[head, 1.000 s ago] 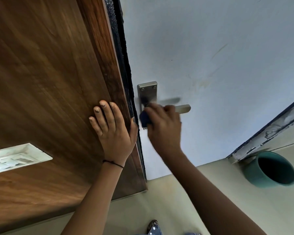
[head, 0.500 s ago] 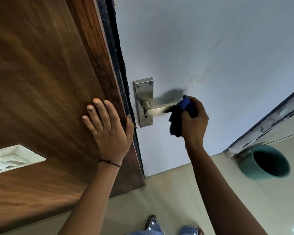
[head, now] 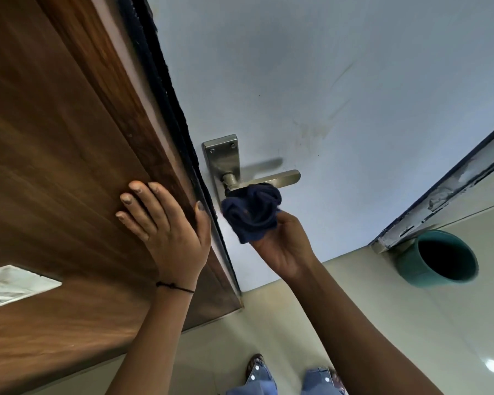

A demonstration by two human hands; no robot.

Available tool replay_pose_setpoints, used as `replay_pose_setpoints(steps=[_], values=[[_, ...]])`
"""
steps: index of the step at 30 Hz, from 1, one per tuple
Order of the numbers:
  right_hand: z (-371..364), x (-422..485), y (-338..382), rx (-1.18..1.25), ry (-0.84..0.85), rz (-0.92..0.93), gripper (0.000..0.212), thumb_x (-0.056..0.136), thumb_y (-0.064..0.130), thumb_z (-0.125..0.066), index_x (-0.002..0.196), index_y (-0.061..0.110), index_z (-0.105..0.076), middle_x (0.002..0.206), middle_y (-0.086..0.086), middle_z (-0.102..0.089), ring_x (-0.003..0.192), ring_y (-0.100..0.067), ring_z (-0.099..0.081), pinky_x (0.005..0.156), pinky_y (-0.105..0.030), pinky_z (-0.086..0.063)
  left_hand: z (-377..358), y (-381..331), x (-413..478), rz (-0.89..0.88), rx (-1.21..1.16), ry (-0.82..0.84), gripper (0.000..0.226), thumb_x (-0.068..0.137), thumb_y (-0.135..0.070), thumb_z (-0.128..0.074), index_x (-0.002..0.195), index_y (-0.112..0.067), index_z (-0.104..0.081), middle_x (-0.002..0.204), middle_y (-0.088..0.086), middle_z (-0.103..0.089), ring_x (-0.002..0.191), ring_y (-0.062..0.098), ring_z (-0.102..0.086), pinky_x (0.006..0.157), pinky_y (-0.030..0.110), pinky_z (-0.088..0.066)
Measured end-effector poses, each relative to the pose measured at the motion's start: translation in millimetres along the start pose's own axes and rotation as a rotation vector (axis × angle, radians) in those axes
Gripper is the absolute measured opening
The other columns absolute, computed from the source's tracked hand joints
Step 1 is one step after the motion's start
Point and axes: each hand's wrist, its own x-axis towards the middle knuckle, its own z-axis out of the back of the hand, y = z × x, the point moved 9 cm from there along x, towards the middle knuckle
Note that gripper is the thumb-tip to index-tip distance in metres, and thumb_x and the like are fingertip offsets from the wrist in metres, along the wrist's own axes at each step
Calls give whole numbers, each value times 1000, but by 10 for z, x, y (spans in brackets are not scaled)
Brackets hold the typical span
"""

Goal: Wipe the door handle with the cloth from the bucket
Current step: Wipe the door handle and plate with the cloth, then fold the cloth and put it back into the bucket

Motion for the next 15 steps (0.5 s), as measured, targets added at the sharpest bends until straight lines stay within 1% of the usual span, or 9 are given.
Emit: replay_pose_setpoints(steps=[2, 4, 6, 7, 9, 11, 13, 14, 15], values=[[109, -128, 216, 37, 2, 46, 32, 80, 3, -47, 97, 0, -74, 109, -20, -69, 98, -29, -66, 81, -37, -61, 28, -72, -11, 68, -79, 27, 75, 89, -22, -51, 142, 7, -7, 141, 41, -16, 132, 50, -6, 117, 39, 11], [265, -276, 467, 98, -15, 86, 30, 89, 5, -41, 92, 3, -72, 102, -14, -66, 89, -24, -66, 71, -33, -59, 16, -171, -73, 155, -193, 90, 75, 88, -21, -50, 140, 12, -9, 142, 46, -14, 135, 50, -3, 117, 39, 9], [503, -512, 800, 99, -24, 124, 45, 96, 5, -30, 76, 7, -70, 84, -8, -63, 72, -18, -65, 62, -27, -55, -14, -525, -177, 162, -316, 160, 76, 89, -24, -48, 141, 12, -7, 145, 43, -9, 142, 41, 3, 118, 40, 7], [641, -661, 988, 61, -55, 147, 45, 95, 5, -29, 72, 8, -69, 79, -6, -62, 67, -17, -64, 60, -26, -54, -30, -792, -229, 131, -389, 193, 75, 90, -25, -47, 143, 11, -8, 148, 40, -8, 145, 32, 7, 118, 40, 6], [892, -982, 1339, -2, -102, 177, 28, 86, 6, -39, 80, 6, -66, 82, -9, -66, 71, -18, -67, 64, -27, -56, -105, -1417, -354, 28, -562, 289, 66, 92, -26, -45, 144, 6, -20, 153, 30, -10, 147, 21, 7, 119, 39, 2], [1208, -1340, 1755, -44, -163, 218, 26, 80, 12, -43, 93, 5, -66, 98, -13, -67, 89, -25, -67, 86, -35, -53, -231, -2210, -546, -28, -837, 508, 50, 96, -31, -39, 139, -5, -40, 155, 15, -23, 148, 17, -9, 120, 38, -8], [1539, -1730, 2203, -75, -236, 259, 33, 83, 18, -40, 98, 5, -67, 108, -15, -64, 101, -30, -61, 100, -42, -40, -374, -3014, -848, 125, -1132, 892, 37, 98, -41, -36, 125, -23, -53, 145, 0, -45, 140, 11, -32, 115, 32, -25], [1667, -1897, 2392, -79, -264, 283, 38, 85, 21, -38, 101, 4, -68, 112, -17, -65, 106, -32, -61, 102, -43, -39, -428, -3362, -1050, 236, -1228, 1106, 35, 96, -47, -38, 117, -27, -58, 134, -3, -55, 131, 11, -45, 109, 29, -35], [1814, -2092, 2617, -73, -281, 311, 43, 88, 24, -36, 109, 2, -67, 119, -20, -65, 113, -35, -59, 106, -45, -38, -446, -3749, -1250, 326, -1291, 1278, 39, 91, -52, -42, 110, -25, -63, 121, -2, -64, 117, 12, -57, 101, 29, -43]])
